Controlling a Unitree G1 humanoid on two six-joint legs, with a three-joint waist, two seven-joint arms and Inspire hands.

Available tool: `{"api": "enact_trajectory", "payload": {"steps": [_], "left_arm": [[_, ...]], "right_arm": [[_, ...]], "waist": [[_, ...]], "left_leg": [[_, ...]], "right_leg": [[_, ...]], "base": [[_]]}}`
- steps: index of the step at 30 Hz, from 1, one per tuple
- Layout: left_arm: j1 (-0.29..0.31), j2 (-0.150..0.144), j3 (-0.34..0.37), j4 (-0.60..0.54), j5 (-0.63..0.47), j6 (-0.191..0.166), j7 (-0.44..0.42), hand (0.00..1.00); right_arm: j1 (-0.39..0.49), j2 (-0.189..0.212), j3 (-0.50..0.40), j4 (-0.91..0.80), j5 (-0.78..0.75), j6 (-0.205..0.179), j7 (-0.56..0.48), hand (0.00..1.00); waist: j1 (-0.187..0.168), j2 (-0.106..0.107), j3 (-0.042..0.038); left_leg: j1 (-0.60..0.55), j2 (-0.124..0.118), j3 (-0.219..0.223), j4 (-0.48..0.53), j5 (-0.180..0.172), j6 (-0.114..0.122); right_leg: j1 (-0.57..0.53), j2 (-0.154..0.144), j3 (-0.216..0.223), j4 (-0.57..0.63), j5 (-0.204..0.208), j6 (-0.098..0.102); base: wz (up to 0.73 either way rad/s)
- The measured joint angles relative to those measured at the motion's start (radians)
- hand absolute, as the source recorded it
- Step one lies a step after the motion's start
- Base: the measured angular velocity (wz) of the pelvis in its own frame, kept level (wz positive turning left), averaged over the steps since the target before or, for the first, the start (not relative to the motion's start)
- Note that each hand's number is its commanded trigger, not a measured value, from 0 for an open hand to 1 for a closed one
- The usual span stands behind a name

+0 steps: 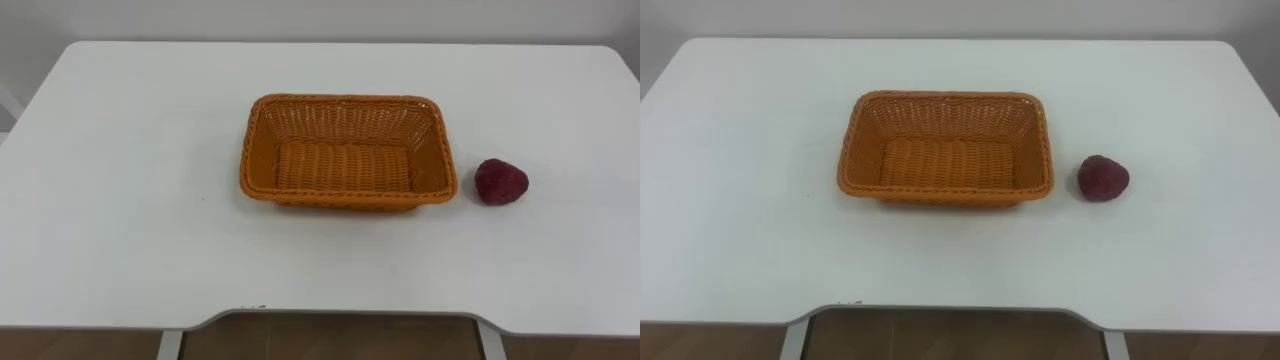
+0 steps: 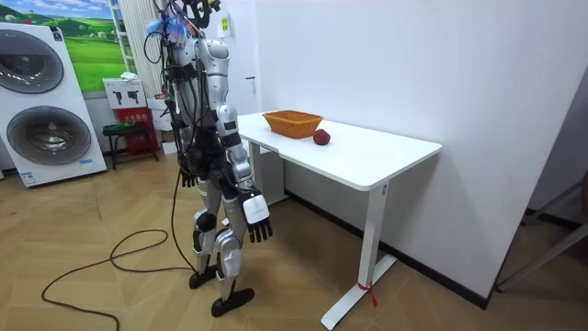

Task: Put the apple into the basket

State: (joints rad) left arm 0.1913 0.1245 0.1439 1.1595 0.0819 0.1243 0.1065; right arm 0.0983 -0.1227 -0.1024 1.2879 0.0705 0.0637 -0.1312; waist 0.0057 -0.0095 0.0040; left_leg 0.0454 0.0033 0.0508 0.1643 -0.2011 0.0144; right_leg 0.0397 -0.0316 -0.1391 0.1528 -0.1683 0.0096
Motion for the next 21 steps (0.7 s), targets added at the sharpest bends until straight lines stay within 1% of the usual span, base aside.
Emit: {"api": "enact_trajectory", "payload": {"steps": [2, 4, 7, 9, 11, 12, 13, 15, 16, 18, 19, 21], "left_arm": [[0.0, 0.0, 0.0, 0.0, 0.0, 0.0, 0.0, 0.0], [0.0, 0.0, 0.0, 0.0, 0.0, 0.0, 0.0, 0.0], [-0.002, 0.0, 0.0, 0.0, 0.0, 0.0, 0.0, 0.0], [-0.003, 0.0, 0.0, 0.001, -0.001, -0.001, 0.001, 0.0], [-0.003, -0.002, 0.003, 0.0, -0.001, -0.002, 0.008, 0.0], [-0.003, -0.005, 0.017, -0.001, -0.001, -0.003, 0.017, 0.0], [-0.002, -0.006, 0.026, -0.001, -0.001, -0.004, 0.019, 0.0], [-0.002, -0.012, 0.071, -0.001, 0.0, -0.023, 0.022, 0.0], [-0.002, -0.012, 0.077, -0.001, 0.0, -0.026, 0.022, 0.0], [0.002, -0.013, 0.097, -0.002, 0.0, -0.037, 0.022, 0.0], [0.002, -0.014, 0.106, -0.003, 0.0, -0.039, 0.022, 0.0], [0.002, -0.013, 0.127, -0.003, -0.011, -0.045, 0.022, 0.0]], "right_arm": [[0.0, 0.0, 0.0, 0.0, 0.0, 0.0, 0.0, 0.0], [0.0, 0.0, 0.0, 0.0, 0.0, 0.0, 0.0, 0.0], [0.0, 0.0, 0.001, 0.0, 0.019, 0.0, -0.008, 0.0], [0.0, 0.0, 0.002, 0.0, 0.076, 0.0, -0.018, 0.0], [0.001, 0.001, 0.0, 0.0, 0.128, 0.0, -0.027, 0.0], [0.003, 0.001, -0.009, 0.0, 0.169, 0.0, -0.032, 0.0], [0.003, 0.001, -0.023, 0.0, 0.187, 0.001, -0.033, 0.0], [0.003, 0.001, -0.078, -0.001, 0.262, -0.001, -0.044, 0.0], [0.003, 0.001, -0.09, -0.001, 0.284, -0.002, -0.048, 0.0], [-0.002, 0.0, -0.164, -0.007, 0.399, -0.004, -0.072, 0.0], [-0.002, 0.0, -0.187, -0.01, 0.426, -0.004, -0.078, 0.0], [-0.01, -0.002, -0.263, -0.03, 0.563, -0.01, -0.111, 0.0]], "waist": [[0.0, 0.0, 0.0], [0.001, -0.002, 0.0016], [0.003, 0.001, 0.0003], [0.003, 0.0, 0.0011], [0.001, 0.0, 0.0], [-0.001, 0.0, -0.0003], [-0.003, 0.0, -0.0005], [-0.003, -0.002, -0.0007], [-0.004, -0.003, -0.0008], [-0.004, -0.009, -0.0017], [-0.004, -0.01, -0.0023], [-0.013, -0.012, -0.0036]], "left_leg": [[0.0, 0.0, 0.0, 0.0, 0.0, 0.0], [-0.002, 0.0, 0.0, 0.0, 0.0, 0.0], [-0.003, 0.001, 0.001, -0.003, 0.0, 0.0], [-0.005, 0.001, 0.001, -0.002, 0.0, 0.0], [-0.009, 0.001, 0.001, 0.001, 0.0, 0.0], [-0.01, 0.0, 0.0, 0.002, 0.0, 0.0], [-0.012, 0.0, -0.001, 0.004, 0.0, 0.0], [-0.016, 0.0, -0.003, 0.005, 0.0, 0.0], [-0.016, 0.0, -0.003, 0.005, 0.0, 0.0], [-0.006, 0.0, -0.001, 0.004, 0.0, 0.0], [-0.004, 0.0, 0.0, 0.004, 0.0, 0.0], [0.0, 0.001, 0.004, 0.004, 0.0, 0.0]], "right_leg": [[0.0, 0.0, 0.0, 0.0, 0.0, 0.0], [0.0, 0.0, 0.002, 0.0, 0.0, 0.0], [-0.002, 0.001, 0.003, 0.0, 0.0, 0.0], [-0.005, 0.001, 0.003, 0.001, 0.0, 0.0], [-0.007, 0.001, 0.001, 0.002, 0.0, 0.0], [-0.007, 0.0, -0.001, 0.002, 0.0, 0.0], [-0.006, 0.0, -0.002, 0.002, 0.0, 0.0], [-0.009, 0.0, -0.002, 0.001, 0.0, 0.0], [-0.009, 0.0, -0.001, 0.001, 0.0, 0.0], [-0.006, 0.0, 0.0, 0.002, 0.0, 0.0], [-0.005, 0.0, 0.0, 0.003, 0.0, 0.0], [-0.002, 0.0, 0.0, 0.006, 0.0, 0.0]], "base": [[0.0], [0.0], [0.0], [0.0], [0.0], [0.04], [0.06], [0.02], [0.0], [0.0], [-0.03], [-0.05]]}}
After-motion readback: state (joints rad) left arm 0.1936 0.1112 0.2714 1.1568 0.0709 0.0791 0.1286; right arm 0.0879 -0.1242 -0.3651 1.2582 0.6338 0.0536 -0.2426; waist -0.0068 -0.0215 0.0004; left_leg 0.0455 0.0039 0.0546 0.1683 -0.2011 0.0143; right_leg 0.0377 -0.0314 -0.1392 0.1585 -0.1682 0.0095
